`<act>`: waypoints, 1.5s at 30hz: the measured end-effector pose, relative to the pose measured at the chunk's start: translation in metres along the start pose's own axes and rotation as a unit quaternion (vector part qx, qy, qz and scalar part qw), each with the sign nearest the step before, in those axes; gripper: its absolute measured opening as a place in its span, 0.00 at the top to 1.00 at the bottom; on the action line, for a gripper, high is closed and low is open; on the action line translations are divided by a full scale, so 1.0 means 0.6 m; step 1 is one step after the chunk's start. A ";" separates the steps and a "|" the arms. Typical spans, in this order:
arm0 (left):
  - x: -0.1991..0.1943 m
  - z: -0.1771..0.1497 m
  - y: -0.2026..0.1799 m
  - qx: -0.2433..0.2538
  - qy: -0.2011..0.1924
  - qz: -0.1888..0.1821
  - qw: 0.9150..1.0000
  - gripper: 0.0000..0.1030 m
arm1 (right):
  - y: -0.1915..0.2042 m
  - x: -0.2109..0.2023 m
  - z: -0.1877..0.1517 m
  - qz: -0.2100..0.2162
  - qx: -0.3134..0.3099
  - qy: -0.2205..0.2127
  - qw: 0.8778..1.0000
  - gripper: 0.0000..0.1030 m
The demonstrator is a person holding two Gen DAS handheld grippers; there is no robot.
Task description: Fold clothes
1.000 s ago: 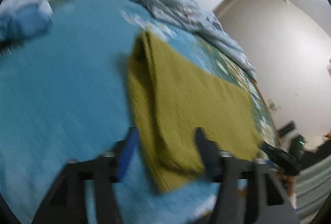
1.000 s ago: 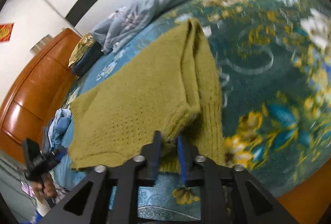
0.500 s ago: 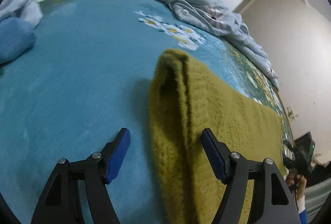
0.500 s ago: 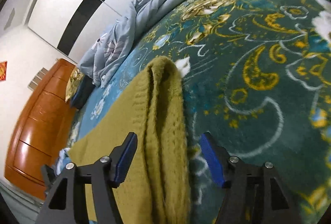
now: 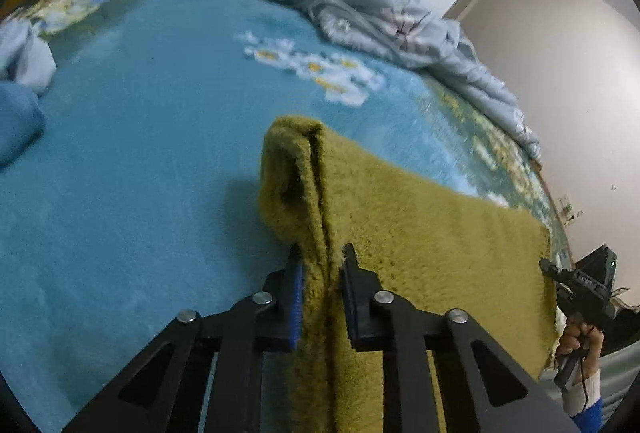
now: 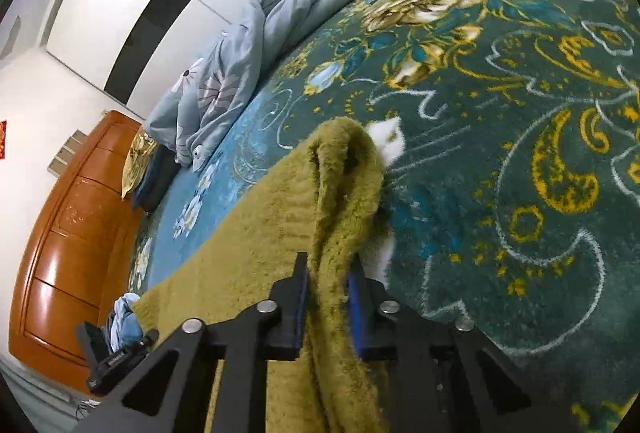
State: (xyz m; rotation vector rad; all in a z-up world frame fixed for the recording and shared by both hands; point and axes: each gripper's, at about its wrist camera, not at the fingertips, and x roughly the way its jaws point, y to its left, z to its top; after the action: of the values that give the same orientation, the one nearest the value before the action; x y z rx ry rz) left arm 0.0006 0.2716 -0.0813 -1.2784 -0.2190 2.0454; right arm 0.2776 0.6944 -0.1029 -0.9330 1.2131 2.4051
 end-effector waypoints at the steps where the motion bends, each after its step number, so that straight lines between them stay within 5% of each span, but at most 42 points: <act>1: -0.013 0.009 -0.003 -0.003 -0.006 -0.012 1.000 0.84 | 0.010 -0.009 0.006 0.007 -0.005 -0.003 1.000 0.84; 4: -0.048 0.032 -0.021 0.015 -0.031 -0.018 0.999 0.84 | 0.056 -0.038 0.028 0.032 -0.037 -0.015 0.999 0.85; 8: -0.032 0.046 -0.009 0.024 -0.044 0.037 0.998 0.84 | 0.101 -0.031 0.050 0.023 -0.081 -0.015 0.996 0.85; 11: 0.023 0.037 0.036 -0.003 -0.001 0.060 0.998 0.83 | 0.079 0.027 0.056 -0.015 -0.064 0.014 0.998 0.85; 20: 0.045 0.022 0.106 -0.082 0.026 -0.008 0.996 0.72 | -0.006 0.077 0.044 -0.023 0.003 0.039 0.999 0.84; 25: 0.010 -0.013 0.111 -0.088 0.025 -0.007 0.996 0.62 | 0.002 0.059 0.035 -0.043 -0.010 0.032 0.999 0.71; 31: -0.036 -0.054 0.122 -0.093 0.014 -0.013 0.995 0.61 | -0.046 -0.002 -0.013 0.012 0.040 0.019 0.999 0.64; 39: -0.073 -0.062 0.040 -0.028 -0.017 -0.029 0.999 0.61 | -0.050 -0.031 -0.070 0.058 0.040 0.035 0.997 0.54; 42: -0.066 -0.071 -0.014 0.005 -0.005 -0.068 0.998 0.61 | -0.039 -0.020 -0.088 0.086 0.043 0.050 0.994 0.53; 45: -0.033 -0.095 -0.073 0.043 0.029 -0.089 0.995 0.61 | -0.012 -0.014 -0.105 0.069 0.014 0.043 0.997 0.52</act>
State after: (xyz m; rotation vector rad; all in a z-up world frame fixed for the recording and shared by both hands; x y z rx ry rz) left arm 0.0742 0.2788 -0.0740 -1.2180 -0.2083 1.8458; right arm 0.3142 0.6489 -0.1291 -0.9840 1.3801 2.4684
